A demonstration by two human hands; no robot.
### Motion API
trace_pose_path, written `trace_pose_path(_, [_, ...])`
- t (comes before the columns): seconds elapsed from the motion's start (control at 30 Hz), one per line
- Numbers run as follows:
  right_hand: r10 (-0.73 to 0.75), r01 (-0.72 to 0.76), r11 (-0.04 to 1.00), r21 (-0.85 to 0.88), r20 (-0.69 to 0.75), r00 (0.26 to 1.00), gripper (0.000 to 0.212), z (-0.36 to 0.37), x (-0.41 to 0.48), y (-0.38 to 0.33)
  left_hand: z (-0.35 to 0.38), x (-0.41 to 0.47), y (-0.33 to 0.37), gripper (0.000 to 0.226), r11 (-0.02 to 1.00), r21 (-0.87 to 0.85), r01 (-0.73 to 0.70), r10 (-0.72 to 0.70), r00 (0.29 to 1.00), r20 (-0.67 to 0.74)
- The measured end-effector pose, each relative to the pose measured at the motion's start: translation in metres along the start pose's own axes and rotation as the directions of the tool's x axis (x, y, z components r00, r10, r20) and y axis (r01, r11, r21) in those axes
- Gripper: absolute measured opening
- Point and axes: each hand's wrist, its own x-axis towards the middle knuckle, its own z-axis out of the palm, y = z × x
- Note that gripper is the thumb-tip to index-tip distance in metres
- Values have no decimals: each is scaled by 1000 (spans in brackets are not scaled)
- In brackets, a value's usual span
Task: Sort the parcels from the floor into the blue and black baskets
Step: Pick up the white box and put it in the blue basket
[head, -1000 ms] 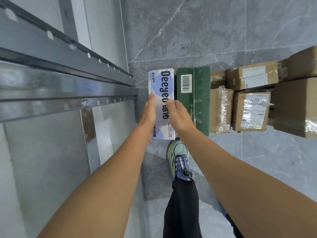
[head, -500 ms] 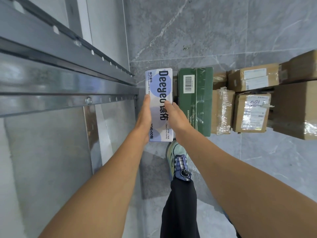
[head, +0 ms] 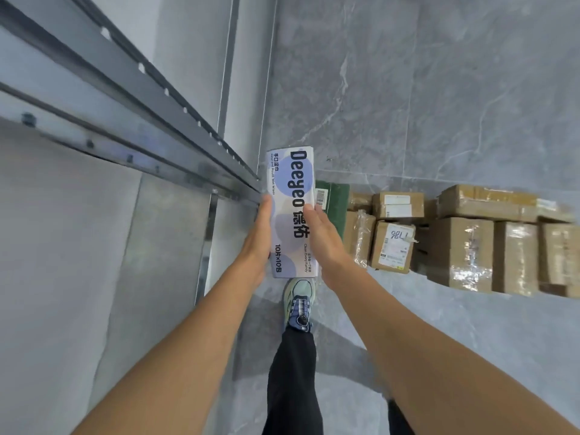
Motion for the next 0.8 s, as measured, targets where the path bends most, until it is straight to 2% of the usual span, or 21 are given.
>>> trace_pose_path(0.13, [-106, 108, 991, -80, 29, 994, 84, -35, -78, -35, 30, -95, 34, 53, 993, -63, -95, 94, 995, -25])
trace_pose_path(0.23, [-173, 180, 976, -121, 64, 983, 63, -63, -138, -63, 49, -162, 49, 53, 982, -98, -165, 161, 986, -47])
trace_pose_path(0.3, [-199, 214, 964, -155, 109, 974, 57, -79, -179, -79, 62, -210, 60, 53, 971, -128, -202, 195, 979, -63])
trace_pose_path(0.47, [-273, 323, 915, -241, 219, 937, 89, -106, -251, -92, 84, -320, 77, 51, 929, -219, -298, 270, 951, -148])
trace_pose_path(0.53, [-284, 350, 901, -257, 259, 923, 79, -111, -283, -98, 87, -359, 77, 53, 914, -242, -326, 285, 939, -191])
trace_pose_path(0.63, [-309, 393, 873, -290, 295, 904, 52, -107, -350, -111, 86, -412, 71, 51, 892, -271, -362, 288, 916, -278])
trace_pose_path(0.8, [-322, 463, 826, -322, 406, 855, 41, -90, -425, -107, 74, -486, 51, 50, 853, -310, -419, 299, 881, -367])
